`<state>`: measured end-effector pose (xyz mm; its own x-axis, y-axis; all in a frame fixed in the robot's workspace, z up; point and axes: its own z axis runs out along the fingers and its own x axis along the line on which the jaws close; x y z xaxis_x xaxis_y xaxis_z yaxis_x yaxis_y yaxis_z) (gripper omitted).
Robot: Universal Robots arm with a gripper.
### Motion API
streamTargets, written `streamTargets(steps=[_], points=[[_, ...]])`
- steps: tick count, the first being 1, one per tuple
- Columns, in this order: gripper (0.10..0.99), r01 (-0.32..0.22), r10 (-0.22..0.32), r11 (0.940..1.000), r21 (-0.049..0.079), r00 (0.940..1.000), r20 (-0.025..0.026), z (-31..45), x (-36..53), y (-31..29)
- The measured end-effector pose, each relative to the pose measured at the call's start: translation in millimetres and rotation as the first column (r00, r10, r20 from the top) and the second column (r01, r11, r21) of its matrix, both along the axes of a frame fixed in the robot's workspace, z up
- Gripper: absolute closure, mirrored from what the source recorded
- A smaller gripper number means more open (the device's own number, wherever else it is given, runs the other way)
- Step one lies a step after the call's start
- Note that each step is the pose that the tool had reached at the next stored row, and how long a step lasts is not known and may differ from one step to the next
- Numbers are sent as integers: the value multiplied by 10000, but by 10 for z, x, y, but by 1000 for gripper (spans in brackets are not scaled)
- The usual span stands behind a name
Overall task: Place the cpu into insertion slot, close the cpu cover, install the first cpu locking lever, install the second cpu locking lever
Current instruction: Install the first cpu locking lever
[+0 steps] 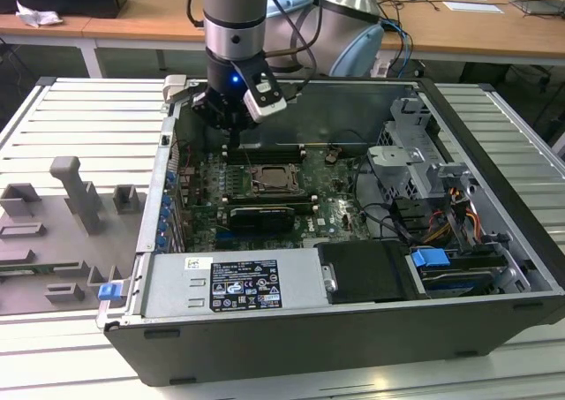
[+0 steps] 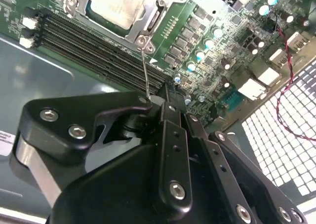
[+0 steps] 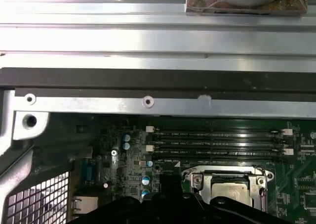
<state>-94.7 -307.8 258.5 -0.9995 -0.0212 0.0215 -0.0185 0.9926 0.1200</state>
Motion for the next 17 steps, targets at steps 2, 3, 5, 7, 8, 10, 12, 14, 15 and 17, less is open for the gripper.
streamTargets(steps=[2, 3, 5, 7, 8, 10, 12, 14, 15, 17], points=[[980, -1, 1, 10000, -1, 10000, 0, -1, 50, 0], [980, -2, 2, 10000, 0, 10000, 0, -3, 96, 0], [980, 0, 0, 10000, -1, 10000, 0, -9, 178, 0], [980, -1, 1, 10000, -1, 10000, 0, -10, 232, 0], [980, 1, -1, 10000, -1, 10000, 0, -11, 257, 0], [980, -1, 1, 10000, 0, 10000, 0, -13, 304, 0], [980, 0, 0, 10000, 0, 10000, 0, -15, 356, 0], [980, -1, 1, 10000, -1, 10000, 0, -16, 403, 0], [980, -2, 2, 10000, -1, 10000, -1, -17, 421, 0], [980, 0, 0, 10000, -1, 10000, 0, -19, 446, 0]])
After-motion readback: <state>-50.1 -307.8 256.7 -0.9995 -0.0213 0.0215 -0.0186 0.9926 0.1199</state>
